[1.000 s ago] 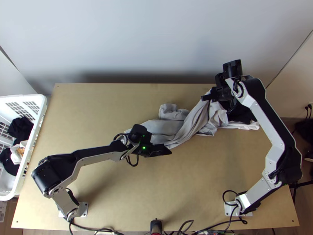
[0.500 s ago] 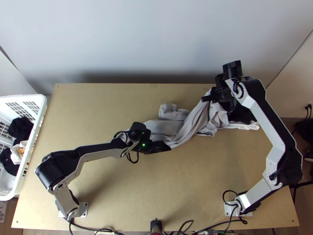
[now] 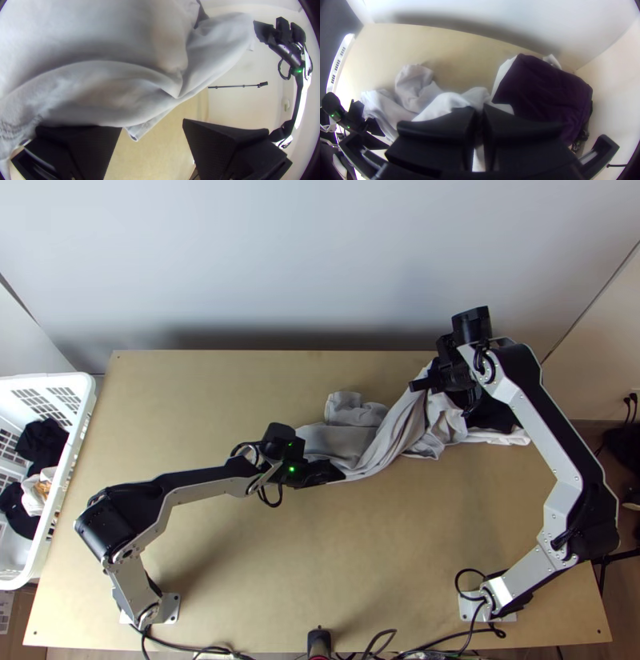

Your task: Fold the t-shirt

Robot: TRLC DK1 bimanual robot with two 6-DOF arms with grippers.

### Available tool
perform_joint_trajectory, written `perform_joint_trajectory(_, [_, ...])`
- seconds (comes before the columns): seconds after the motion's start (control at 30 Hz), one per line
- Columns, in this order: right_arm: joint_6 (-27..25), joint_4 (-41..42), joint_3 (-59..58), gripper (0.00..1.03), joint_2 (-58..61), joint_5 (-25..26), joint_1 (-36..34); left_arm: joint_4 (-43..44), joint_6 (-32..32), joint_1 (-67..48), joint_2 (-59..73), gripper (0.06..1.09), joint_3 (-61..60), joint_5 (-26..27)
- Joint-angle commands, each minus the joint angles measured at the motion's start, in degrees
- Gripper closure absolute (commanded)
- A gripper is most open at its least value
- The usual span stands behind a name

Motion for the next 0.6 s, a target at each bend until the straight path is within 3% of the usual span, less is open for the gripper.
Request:
perform_joint_trajectory(0.0, [0.0, 0.1, -0.3, 1.0, 0.0, 0.1, 0.0, -0.3, -0.3, 0.0, 0.4, 0.39, 0.3, 1.1])
perform_joint_trajectory(0.1, [0.0, 0.1, -0.3, 1.0, 0.0, 0.1, 0.1, 0.4, -2.3, 0.0, 0.3, 1.06, 0.1, -1.5])
perform_joint_trajectory(0.43, [0.1, 0.1, -0.6, 1.0, -0.2, 0.1, 0.1, 0.8, -1.9, 0.7, -3.1, 1.05, -0.4, -0.8])
perform_joint_trajectory(0.57, [0.0, 0.1, 0.0, 1.0, -0.8, 0.1, -0.1, -4.5, -2.4, 3.9, -10.3, 1.05, 3.3, 0.0])
